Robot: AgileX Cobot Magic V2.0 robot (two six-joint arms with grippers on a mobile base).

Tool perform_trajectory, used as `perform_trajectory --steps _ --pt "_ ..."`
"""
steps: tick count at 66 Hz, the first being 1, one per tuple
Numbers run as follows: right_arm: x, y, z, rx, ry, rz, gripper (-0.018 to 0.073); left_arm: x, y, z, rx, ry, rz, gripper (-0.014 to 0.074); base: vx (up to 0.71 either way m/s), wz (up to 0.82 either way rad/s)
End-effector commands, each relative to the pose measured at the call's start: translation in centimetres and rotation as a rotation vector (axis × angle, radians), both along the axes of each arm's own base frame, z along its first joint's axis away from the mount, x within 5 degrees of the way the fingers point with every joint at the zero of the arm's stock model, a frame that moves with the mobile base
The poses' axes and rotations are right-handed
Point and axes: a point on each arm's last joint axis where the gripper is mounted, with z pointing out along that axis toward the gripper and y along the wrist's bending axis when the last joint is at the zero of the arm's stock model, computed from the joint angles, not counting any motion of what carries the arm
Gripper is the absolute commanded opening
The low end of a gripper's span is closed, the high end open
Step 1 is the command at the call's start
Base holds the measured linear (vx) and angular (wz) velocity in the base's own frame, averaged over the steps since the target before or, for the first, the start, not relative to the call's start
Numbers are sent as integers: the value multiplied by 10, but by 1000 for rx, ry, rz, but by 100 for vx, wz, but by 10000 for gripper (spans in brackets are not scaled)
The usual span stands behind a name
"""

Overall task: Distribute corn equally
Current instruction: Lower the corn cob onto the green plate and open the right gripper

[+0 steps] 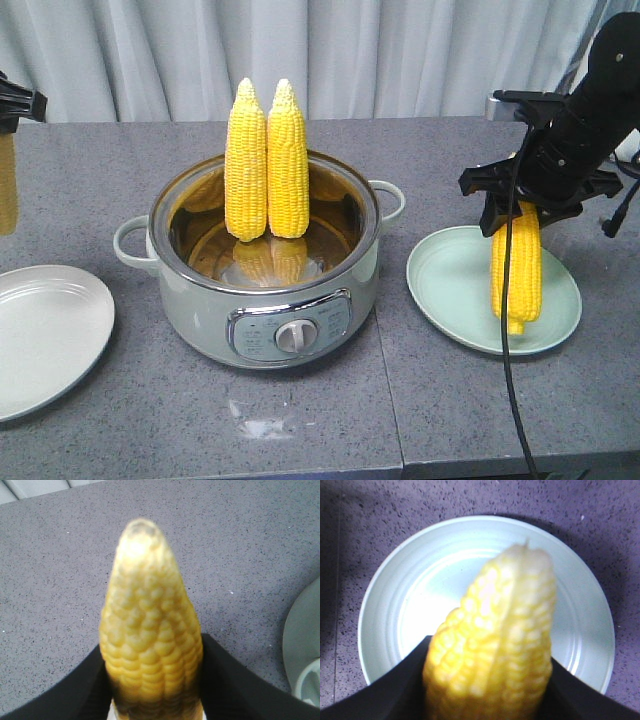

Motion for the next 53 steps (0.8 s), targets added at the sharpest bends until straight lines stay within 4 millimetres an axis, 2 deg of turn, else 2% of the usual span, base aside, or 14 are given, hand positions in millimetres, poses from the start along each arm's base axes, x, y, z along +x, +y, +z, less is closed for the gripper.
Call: perform_trajectory --steps 1,15,53 --pt "-10 -2 24 1 -33 7 230 -10 2 27 -13 -127 3 199 0 0" --pt "-7 -2 16 -3 -15 8 239 -10 2 27 -13 -127 3 199 0 0" --pt "9 0 -19 -11 71 34 302 -10 2 27 -13 -127 3 199 0 0"
